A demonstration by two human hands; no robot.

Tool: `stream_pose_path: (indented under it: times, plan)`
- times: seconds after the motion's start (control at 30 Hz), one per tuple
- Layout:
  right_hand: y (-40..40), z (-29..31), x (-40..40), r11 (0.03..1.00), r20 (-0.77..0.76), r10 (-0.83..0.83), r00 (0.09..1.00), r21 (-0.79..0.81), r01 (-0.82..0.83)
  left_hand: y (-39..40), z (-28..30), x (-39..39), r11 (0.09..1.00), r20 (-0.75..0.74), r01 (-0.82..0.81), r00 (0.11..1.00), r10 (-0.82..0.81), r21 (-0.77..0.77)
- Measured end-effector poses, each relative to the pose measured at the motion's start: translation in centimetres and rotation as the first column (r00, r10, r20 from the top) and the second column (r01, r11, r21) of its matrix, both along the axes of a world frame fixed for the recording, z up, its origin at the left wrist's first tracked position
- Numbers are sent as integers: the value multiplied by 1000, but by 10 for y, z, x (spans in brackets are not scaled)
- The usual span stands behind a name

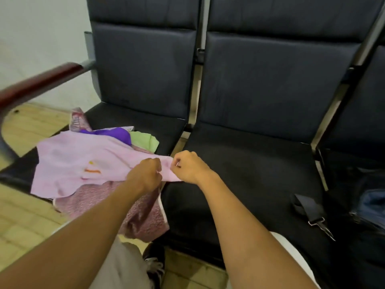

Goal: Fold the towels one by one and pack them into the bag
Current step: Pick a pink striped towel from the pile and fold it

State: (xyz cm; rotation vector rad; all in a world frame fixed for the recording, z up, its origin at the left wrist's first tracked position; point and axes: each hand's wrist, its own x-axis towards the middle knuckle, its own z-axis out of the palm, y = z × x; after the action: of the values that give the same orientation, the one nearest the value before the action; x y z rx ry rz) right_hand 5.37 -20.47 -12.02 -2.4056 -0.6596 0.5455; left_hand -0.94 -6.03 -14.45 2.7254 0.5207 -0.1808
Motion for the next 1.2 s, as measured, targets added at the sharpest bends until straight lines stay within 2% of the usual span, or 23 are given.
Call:
stream_pose_path:
  times: [0.1, 0.2, 0.3, 0.4, 0.53, 0.63, 0.77, 0.87, 1.0, 1.1, 1.2]
  plan:
    - [30, -12, -6, 997, -44, 67, 997, -41, -69, 13, 2, 0, 995, -18, 4, 1000, -2, 103]
    - [57, -28, -15, 985, 34, 104, 994, -145, -98, 23, -3, -3, 966, -119, 72, 992, -43, 250]
    - [77, -41, -23, 989, 54, 68, 996, -136, -60, 34, -8, -1, 968, -90, 56, 995, -34, 244]
    - [84, -48, -24, 981, 55, 96, 994, -172, -85, 40, -10, 0, 988, -78, 27, 997, -15, 153]
    - [86, -50, -20, 990, 137, 46, 990, -142, -26, 35, -1, 3, 972, -41, 48, 998, -40, 231]
    - [85, -47, -19, 993, 164, -25, 986, -107, 43, 31, 6, 9, 991, -7, 24, 1000, -23, 134]
    - [79, -40, -20, 985, 185, -159, 970, 90, 145, 32, 21, 16, 986, 176, -71, 979, 97, -150]
    - [69, -29, -14, 900, 39, -310, 950, 335, 280, 24, 36, 20, 942, 358, -12, 923, 139, -335]
    - [44, -7, -4, 716, -152, -443, 884, 534, 450, 8, 51, 24, 899, 446, 129, 892, 80, -419]
    - [16, 4, 3, 545, -324, -479, 816, 619, 566, -10, 60, 29, 853, 472, 264, 881, -23, -451]
    - [-12, 9, 11, 493, -349, -497, 794, 639, 590, -32, 62, 36, 774, 499, 381, 861, -98, -506]
